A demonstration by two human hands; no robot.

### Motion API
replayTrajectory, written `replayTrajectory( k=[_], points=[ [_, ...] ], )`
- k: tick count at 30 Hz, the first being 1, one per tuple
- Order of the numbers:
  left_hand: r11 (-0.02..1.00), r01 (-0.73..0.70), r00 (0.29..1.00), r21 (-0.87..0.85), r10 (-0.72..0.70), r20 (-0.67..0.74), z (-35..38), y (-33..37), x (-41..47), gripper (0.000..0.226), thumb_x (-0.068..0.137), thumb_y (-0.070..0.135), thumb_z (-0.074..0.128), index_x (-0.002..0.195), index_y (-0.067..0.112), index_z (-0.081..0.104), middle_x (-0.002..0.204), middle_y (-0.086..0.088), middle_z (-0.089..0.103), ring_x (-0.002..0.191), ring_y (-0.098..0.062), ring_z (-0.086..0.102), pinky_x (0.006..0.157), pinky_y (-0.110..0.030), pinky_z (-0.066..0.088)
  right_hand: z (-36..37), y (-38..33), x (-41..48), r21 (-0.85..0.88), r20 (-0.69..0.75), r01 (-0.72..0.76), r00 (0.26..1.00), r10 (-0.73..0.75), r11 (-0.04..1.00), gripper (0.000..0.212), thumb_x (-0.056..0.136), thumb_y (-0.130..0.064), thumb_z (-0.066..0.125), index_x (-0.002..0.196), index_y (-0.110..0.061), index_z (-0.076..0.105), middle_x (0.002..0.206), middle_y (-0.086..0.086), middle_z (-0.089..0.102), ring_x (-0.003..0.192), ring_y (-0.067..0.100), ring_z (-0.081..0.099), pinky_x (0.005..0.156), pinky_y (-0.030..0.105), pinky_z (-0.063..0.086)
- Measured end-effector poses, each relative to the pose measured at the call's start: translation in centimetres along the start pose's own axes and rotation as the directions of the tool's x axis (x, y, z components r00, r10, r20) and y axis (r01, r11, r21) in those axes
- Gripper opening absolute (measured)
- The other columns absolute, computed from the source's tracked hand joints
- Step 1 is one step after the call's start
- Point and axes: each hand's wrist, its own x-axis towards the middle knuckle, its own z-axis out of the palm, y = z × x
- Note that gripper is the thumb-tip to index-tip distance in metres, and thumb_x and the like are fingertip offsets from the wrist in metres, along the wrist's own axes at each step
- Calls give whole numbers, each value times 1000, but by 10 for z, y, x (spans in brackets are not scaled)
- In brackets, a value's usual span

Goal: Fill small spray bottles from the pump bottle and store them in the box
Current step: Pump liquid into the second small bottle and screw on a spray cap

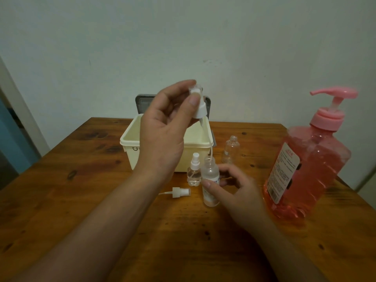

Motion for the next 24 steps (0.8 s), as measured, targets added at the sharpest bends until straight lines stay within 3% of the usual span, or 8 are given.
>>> replayTrajectory(
  k=[3,8,11,14,18,24],
  points=[
    [999,30,999,26,-31,13,-2,-6,-3,30,84,24,62,113,18,64,106,0,69,102,-12,67,85,-31,57,0,0,0,7,0,2,1000,-2,1000,42,68,-59,64,103,-36,66,99,-26,64,88,2,58,74,22,48],
    [982,116,991,147,-125,53,-9,-22,-17,25,90,17,61,115,17,65,108,-3,69,101,-10,68,82,-25,57,0,1,0,6,-5,36,999,-36,999,38,72,-58,74,104,-37,66,100,-24,65,90,3,59,75,21,48],
    [969,168,980,183,-185,77,-13,-31,-26,25,90,16,61,115,17,66,109,-3,69,101,-9,67,83,-26,57,1,1,0,-6,-7,67,998,-67,998,38,71,-58,67,103,-38,66,99,-26,65,90,2,60,74,15,48],
    [961,207,970,182,-225,88,-14,-36,-33,24,89,13,62,113,16,67,105,-1,70,97,-8,68,83,-26,57,1,0,-1,24,-13,84,996,-84,996,33,73,-51,71,102,-36,67,96,-24,67,87,3,61,73,12,47],
    [957,232,964,176,-250,88,-16,-39,-36,24,89,13,61,113,15,66,105,-3,69,95,-7,68,79,-21,56,2,0,-1,17,-10,103,995,-103,995,41,71,-58,65,103,-34,68,95,-22,68,85,4,62,73,14,49],
    [955,237,955,179,-262,135,-15,-41,-40,24,88,9,60,112,14,65,99,4,69,92,-1,68,72,-14,53,1,0,-1,29,-18,151,988,-151,988,34,74,-52,67,102,-33,69,93,-23,70,85,3,63,72,11,48]
  ],
)
